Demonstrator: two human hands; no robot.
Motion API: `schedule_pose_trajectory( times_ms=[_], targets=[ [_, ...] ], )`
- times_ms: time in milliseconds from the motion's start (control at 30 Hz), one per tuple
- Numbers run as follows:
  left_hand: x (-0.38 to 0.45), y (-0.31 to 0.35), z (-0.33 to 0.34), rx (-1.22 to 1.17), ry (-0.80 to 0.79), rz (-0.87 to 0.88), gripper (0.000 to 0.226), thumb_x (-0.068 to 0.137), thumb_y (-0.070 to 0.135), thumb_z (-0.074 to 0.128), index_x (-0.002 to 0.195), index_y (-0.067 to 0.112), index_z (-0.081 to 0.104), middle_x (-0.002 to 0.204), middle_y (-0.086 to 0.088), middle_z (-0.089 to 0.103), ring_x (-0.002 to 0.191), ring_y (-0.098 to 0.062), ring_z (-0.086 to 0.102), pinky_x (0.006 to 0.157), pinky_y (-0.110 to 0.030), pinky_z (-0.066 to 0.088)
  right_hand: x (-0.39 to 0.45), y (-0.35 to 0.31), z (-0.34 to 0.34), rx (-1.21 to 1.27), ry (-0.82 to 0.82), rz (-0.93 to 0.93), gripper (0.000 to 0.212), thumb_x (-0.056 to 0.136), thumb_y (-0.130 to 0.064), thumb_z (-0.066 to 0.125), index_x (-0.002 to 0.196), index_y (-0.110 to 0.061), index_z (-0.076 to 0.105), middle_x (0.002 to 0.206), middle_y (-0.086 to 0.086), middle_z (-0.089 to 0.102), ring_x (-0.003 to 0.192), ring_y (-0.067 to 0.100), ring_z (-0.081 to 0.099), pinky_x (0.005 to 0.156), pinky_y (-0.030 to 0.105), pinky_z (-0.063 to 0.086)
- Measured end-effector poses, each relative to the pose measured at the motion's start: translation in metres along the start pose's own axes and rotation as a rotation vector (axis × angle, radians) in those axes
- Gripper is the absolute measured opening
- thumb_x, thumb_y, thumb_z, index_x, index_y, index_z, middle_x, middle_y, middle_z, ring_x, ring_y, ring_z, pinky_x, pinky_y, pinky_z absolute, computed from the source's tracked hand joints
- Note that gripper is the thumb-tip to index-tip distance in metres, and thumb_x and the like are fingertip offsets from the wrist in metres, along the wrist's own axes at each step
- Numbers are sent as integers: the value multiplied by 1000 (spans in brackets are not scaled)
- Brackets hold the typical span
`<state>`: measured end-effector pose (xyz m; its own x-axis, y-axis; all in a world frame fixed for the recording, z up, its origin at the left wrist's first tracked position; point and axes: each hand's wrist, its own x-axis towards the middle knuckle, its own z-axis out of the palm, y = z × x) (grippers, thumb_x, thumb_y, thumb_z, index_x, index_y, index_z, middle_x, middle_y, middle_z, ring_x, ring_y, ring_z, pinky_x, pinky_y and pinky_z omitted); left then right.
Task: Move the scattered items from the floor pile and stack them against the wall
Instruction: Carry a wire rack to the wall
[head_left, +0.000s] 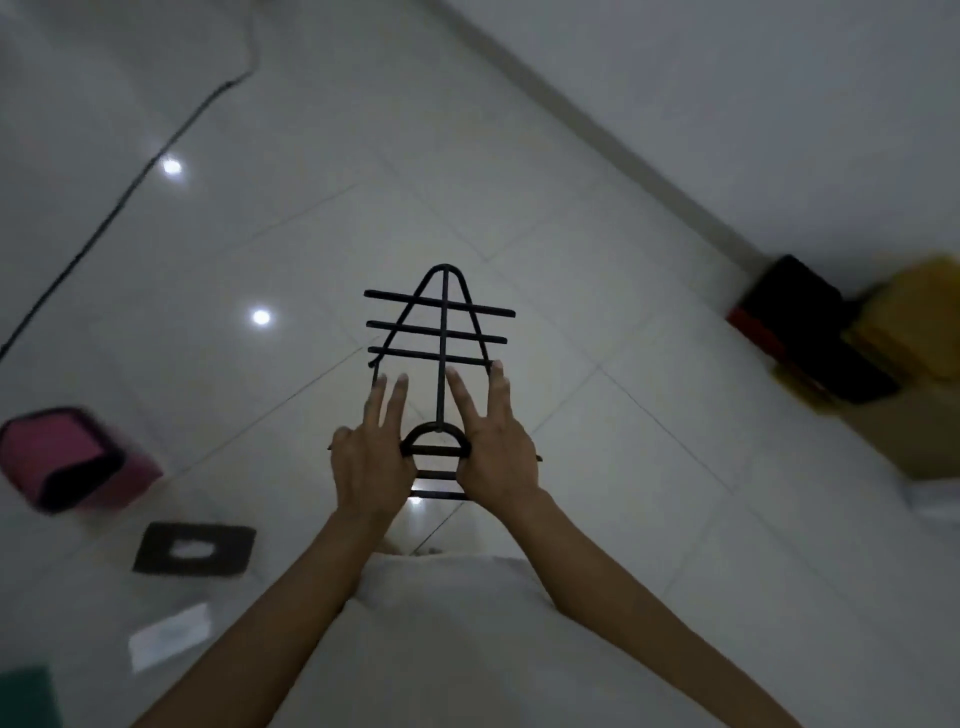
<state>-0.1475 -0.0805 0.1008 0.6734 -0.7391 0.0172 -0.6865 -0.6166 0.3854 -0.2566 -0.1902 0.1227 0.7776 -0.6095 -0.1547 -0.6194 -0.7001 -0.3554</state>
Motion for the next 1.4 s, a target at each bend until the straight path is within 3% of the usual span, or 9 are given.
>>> schedule_pose_trajectory(
  times_ms=[167,367,467,533,633,833,1133,1267,1400],
  targets=[
    [30,44,15,-7,-45,229,110,56,3,83,150,17,28,151,-15,35,52,-22,59,67,-38,49,-12,41,-15,59,107,204,123,71,2,64,149,-45,-18,158,9,-29,150,34,-4,96,50,48],
    [87,91,33,-64,-112,432,107,56,0,80,149,14,31,151,-15,35,51,-17,55,64,-32,42,5,80,-35,51,199,410,120,72,-1,65,151,-43,-16,159,10,-27,149,35,-6,97,50,47],
    [111,114,42,-107,-148,514,105,58,-2,78,150,15,30,152,-14,34,53,-17,56,68,-34,44,12,94,-47,54,250,504,118,71,-2,66,153,-41,-11,160,11,-23,149,37,2,85,43,54],
    [126,129,46,-132,-172,563,106,58,-3,78,150,15,30,152,-13,34,54,-16,55,70,-34,43,16,101,-55,83,294,556,120,70,0,67,153,-42,-9,161,9,-20,145,35,24,67,34,56],
    [142,158,57,-156,-201,663,105,59,-3,78,150,18,31,152,-14,35,55,-16,55,69,-31,37,16,119,-64,114,330,658,127,72,0,70,147,-50,-18,161,6,-22,93,18,59,55,28,54],
    [174,223,83,-137,-255,857,99,62,-1,79,148,21,35,148,-15,41,55,-17,57,67,-31,39,18,174,-79,188,410,764,123,77,1,65,143,-55,-22,162,7,-15,56,12,52,44,31,53],
    [236,360,141,-103,-293,967,97,60,1,82,146,22,41,146,-13,45,57,-16,57,66,-30,38,45,324,-132,200,446,753,127,73,4,66,144,-54,-21,163,8,3,51,12,54,42,31,52],
    [253,436,168,-33,-376,948,94,69,11,80,149,21,31,149,-13,40,66,-19,63,67,-31,39,40,399,-167,151,436,730,125,75,1,66,145,-52,-21,163,6,4,54,12,54,42,30,51],
    [275,507,191,107,-458,975,86,87,30,65,154,28,11,159,-5,19,101,-21,64,85,-37,45,42,467,-200,107,445,718,122,75,0,67,147,-49,-18,163,7,11,52,11,51,39,25,46]
  ],
)
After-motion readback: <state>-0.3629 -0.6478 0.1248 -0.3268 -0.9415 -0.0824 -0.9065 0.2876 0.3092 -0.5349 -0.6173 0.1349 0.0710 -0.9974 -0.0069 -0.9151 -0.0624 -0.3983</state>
